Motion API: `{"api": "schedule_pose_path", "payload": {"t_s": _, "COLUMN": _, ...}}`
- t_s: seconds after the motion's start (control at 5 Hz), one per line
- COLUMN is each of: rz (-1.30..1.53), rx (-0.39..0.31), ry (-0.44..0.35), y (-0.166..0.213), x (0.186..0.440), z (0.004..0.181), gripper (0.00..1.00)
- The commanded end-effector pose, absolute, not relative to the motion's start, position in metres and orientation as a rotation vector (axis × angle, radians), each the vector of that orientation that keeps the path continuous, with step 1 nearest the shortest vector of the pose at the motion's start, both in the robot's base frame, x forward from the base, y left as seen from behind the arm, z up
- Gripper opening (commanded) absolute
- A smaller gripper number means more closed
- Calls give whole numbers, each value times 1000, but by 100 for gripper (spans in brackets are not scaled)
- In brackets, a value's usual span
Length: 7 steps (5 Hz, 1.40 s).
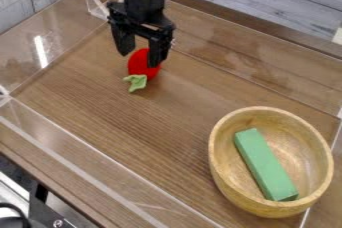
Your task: Move the red object to the right side of the table
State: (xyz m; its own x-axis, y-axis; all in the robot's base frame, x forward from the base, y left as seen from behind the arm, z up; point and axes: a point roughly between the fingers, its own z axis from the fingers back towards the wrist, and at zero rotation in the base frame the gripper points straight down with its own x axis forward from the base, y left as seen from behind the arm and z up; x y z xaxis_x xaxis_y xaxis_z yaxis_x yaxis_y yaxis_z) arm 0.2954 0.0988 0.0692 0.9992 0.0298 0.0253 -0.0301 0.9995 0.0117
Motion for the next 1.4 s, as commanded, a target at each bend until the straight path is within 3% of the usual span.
{"api": "schedule_pose_path", "payload": {"t_s": 0.0, "rz": 33, "rx": 26, "ry": -61, "y": 107, "x": 302, "z": 71, "gripper": 100}}
{"api": "schedule_pose_path", "payload": {"t_s": 1.2, "rz": 56, "rx": 27, "ry": -85, "y": 119, "x": 320, "z": 63, "gripper": 100}}
